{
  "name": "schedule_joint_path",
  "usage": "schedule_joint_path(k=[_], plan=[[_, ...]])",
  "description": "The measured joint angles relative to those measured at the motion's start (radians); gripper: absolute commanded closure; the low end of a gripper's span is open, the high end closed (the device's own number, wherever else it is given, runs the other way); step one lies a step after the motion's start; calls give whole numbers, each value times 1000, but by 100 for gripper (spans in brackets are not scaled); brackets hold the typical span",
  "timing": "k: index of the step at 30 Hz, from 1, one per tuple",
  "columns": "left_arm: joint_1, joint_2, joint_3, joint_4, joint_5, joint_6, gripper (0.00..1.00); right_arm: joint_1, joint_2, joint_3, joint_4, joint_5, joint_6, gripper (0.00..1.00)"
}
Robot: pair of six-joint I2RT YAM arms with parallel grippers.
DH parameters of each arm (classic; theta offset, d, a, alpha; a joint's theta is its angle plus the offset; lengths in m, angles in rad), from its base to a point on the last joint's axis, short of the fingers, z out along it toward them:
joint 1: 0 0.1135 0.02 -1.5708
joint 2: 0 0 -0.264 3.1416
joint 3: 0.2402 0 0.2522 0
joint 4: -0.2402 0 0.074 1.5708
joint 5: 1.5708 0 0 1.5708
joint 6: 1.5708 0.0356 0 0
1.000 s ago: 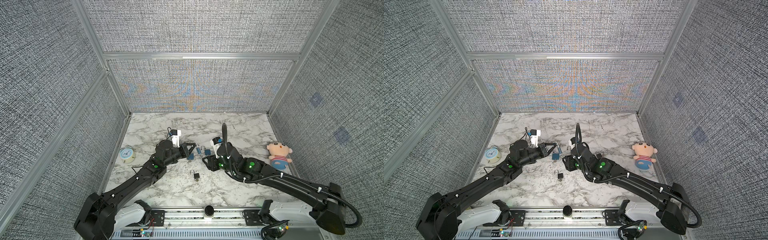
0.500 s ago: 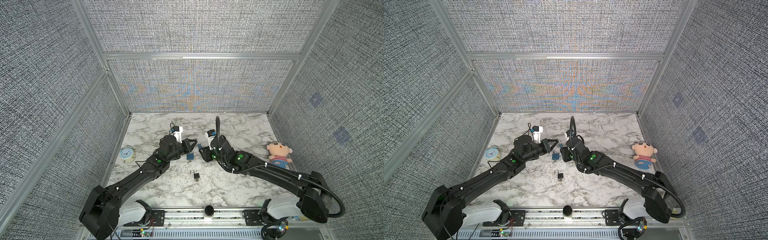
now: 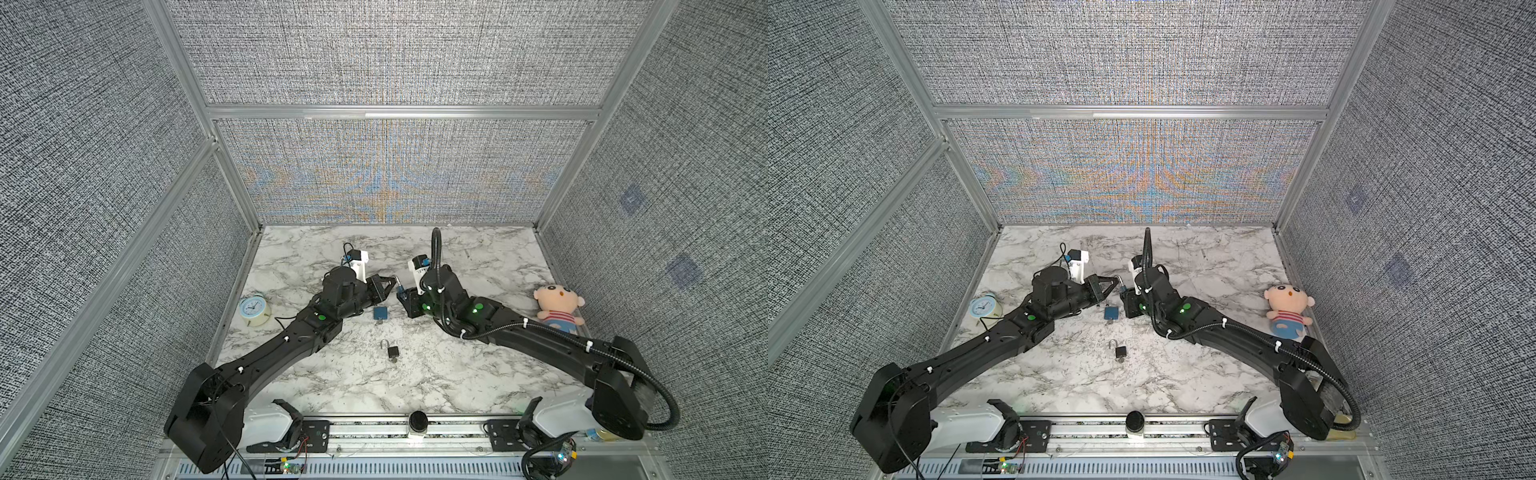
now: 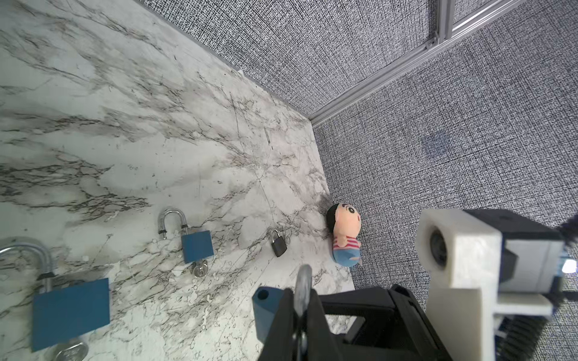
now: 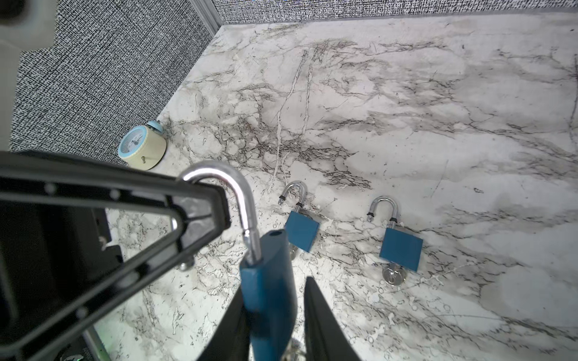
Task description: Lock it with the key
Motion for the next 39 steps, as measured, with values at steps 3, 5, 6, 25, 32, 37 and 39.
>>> schedule_joint_path(k=[3, 5, 6, 25, 32, 37, 39], plan=[[0, 0, 3, 5, -1, 0, 100, -6, -2, 0, 13, -26, -2, 92], [1, 0, 3, 11, 0, 0, 100, -10, -6, -4, 15, -46, -3, 98], [0, 0, 3, 12, 0, 0, 100, -13, -8, -8, 18, -54, -3, 100], [22, 20, 14, -8, -57, 98, 49, -237, -64, -38, -58, -431, 27, 100], [55, 142, 137, -14, 41, 222, 52, -277, -114, -50, -108, -582, 2, 100], [55, 197, 205, -19, 177, 301, 56, -286, -179, -112, -100, -648, -2, 100], [55, 190, 180, -8, 214, 315, 57, -288, -205, -166, -85, -675, -1, 100]])
